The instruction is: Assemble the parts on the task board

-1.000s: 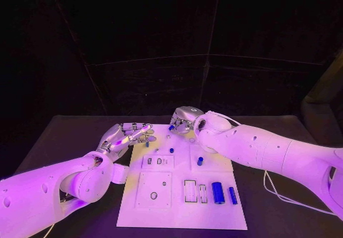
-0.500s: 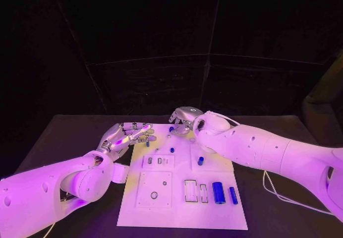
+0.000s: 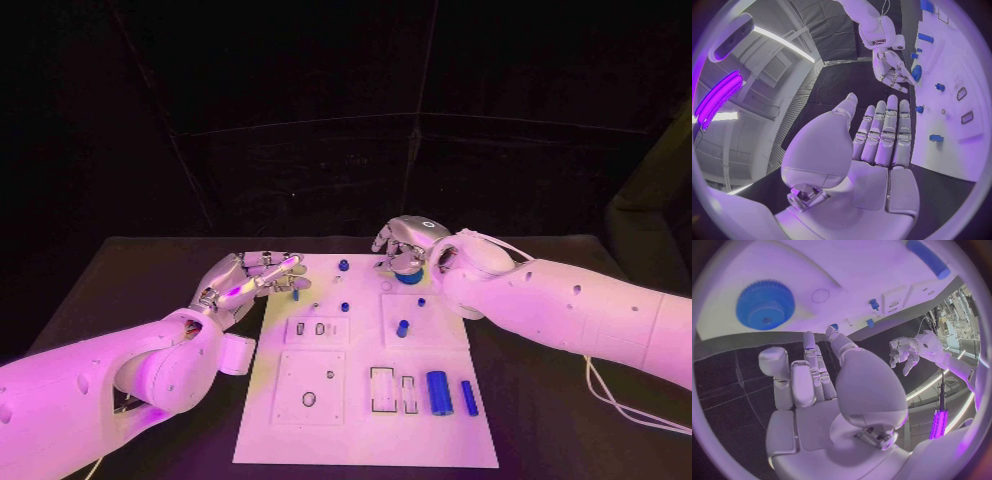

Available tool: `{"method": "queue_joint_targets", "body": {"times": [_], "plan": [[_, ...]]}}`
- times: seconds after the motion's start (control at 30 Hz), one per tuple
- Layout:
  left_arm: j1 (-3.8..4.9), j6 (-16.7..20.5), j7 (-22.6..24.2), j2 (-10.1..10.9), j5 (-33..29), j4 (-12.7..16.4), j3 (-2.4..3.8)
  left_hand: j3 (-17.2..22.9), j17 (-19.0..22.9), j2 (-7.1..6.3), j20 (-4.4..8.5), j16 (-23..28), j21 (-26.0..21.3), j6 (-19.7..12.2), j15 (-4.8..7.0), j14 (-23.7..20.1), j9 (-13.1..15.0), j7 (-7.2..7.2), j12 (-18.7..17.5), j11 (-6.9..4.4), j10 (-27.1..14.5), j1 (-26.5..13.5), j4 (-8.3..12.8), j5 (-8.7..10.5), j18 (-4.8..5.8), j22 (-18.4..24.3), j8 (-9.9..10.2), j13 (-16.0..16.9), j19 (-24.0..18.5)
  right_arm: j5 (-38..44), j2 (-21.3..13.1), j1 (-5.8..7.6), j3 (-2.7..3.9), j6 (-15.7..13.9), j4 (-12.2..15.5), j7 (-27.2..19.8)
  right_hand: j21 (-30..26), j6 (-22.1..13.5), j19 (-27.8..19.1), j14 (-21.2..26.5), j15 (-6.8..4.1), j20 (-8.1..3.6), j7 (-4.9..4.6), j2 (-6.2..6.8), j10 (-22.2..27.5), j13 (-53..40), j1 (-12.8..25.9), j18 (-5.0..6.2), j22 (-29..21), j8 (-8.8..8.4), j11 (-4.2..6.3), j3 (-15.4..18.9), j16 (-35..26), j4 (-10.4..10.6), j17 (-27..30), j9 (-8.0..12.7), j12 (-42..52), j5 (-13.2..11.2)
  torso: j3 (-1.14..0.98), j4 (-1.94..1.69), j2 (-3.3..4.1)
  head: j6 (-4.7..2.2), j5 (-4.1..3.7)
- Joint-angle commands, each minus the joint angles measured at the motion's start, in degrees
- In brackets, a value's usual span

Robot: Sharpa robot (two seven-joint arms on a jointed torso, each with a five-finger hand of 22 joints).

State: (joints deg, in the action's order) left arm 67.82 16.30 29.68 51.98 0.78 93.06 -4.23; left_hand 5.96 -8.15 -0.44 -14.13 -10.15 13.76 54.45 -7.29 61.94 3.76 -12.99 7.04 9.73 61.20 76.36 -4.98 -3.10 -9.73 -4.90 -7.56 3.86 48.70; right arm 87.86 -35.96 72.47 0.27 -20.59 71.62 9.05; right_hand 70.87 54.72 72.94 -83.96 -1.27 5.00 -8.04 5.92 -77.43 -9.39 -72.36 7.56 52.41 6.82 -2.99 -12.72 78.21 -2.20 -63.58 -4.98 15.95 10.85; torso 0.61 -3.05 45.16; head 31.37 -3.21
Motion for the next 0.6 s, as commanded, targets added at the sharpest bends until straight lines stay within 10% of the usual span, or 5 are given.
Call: {"method": "queue_joint_targets", "body": {"times": [0.03, 0.27, 0.6], "plan": [[0.11, -0.75, 0.13, 0.2, 0.26, 0.19, 0.04, 0.04, -0.07, 0.26, -0.22, 0.3, -0.39, 0.1, -0.36, -0.12, -0.05, -0.29, -0.29, 0.2, 0.04, -0.34, 0.33, 0.21, -0.85, 0.12, 0.25, -0.06, 0.28, -6.87, -2.73, 0.27, 0.0, 0.98, 2.59, 1.35, 1.44, 0.79, 1.26, -2.48, -0.81, -0.81, 0.53, 1.19, -1.81, -3.75, 0.08, -0.82, 2.25, 0.3, 0.8, 1.09, 1.25, 0.9, -2.18, 0.17, 4.42, 0.67, -0.2, 0.53, -0.08, -0.21, -0.02], [0.11, -0.89, 0.09, 0.26, 0.26, 0.02, 0.04, 0.04, -0.07, 0.26, -0.22, 0.3, -0.39, 0.1, -0.36, -0.12, -0.05, -0.29, -0.29, 0.2, 0.04, -0.34, 0.33, 0.21, -0.85, 0.12, 0.25, -0.06, 0.28, -11.44, -7.81, 0.38, -0.03, 5.93, 5.02, 3.09, 6.2, -0.63, 4.66, -3.8, -0.02, -0.53, -0.18, 1.55, -0.5, -49.19, -1.25, -2.17, 9.96, -1.15, 0.35, 7.15, 6.7, 6.36, -12.83, 1.02, 46.94, 2.8, -0.33, 0.73, -0.03, -0.39, -0.2], [0.1, -1.18, 0.03, -0.2, 0.26, -0.54, 0.02, 0.07, -0.08, 0.32, -0.23, 0.36, -0.43, 0.12, -0.36, -0.09, -0.04, -0.29, -0.35, 0.2, 0.06, -0.25, 0.44, 0.21, -0.86, 0.16, 0.27, -0.05, 0.3, -10.22, -7.71, 0.39, -0.04, 8.63, 3.26, 5.27, 8.45, -2.48, 5.82, -4.69, 1.11, 0.8, -1.29, 1.57, -7.37, -71.79, -3.79, -2.8, 13.72, -1.69, -1.26, 11.23, 9.41, 10.88, -19.46, 1.01, 66.63, 3.09, -0.25, 0.41, 0.06, -0.32, -0.54]]}}
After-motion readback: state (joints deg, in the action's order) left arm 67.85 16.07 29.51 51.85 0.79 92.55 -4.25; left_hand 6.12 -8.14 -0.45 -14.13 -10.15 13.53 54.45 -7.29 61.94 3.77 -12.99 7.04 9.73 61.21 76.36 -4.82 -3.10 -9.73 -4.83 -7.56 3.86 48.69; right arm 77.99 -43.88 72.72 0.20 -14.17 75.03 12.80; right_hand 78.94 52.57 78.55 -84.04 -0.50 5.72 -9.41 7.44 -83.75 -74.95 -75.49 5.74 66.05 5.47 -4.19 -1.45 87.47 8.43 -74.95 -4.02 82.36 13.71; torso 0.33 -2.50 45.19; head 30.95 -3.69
